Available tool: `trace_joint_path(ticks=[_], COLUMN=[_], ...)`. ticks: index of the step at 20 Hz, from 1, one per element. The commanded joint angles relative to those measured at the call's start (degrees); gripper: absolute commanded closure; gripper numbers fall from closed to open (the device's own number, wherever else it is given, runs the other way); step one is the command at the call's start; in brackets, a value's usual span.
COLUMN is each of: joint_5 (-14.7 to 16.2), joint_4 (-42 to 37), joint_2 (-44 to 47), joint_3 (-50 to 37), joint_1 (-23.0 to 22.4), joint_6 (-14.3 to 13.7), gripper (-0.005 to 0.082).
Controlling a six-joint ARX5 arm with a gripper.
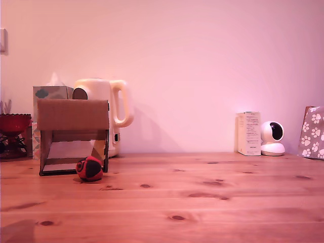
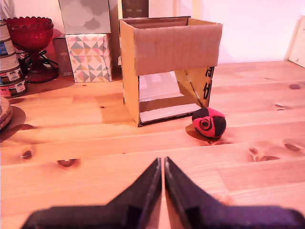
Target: Drop the footbag into the cardboard dice tower
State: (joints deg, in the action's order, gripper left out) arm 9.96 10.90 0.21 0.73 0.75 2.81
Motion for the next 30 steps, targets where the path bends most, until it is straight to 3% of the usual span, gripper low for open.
trace_joint_path(ticks=[1,8,14,16,17,23,26,30], joint_5=[0.02,0.13,6.32,7.80,8.52,9.94,10.01,9.99], joint_4=[-0.31,-0.87,-13.07,-13.73,-13.73,-13.99,-14.60,-21.88], joint_2=[0.15,0.15,0.15,0.20,0.28,8.28,16.48,28.68], joint_3=[-1.05,-1.05,0.33,2.40,3.48,11.06,13.62,13.77], joint_1=[-0.02,-0.02,-0.17,-0.20,-0.20,-2.34,-4.72,-8.52], joint_6=[0.22,0.31,8.68,12.20,12.55,12.55,10.86,10.27], gripper=[0.0792,0.0792,0.0792,0.0792,0.0792,0.0792,0.0792,0.0792])
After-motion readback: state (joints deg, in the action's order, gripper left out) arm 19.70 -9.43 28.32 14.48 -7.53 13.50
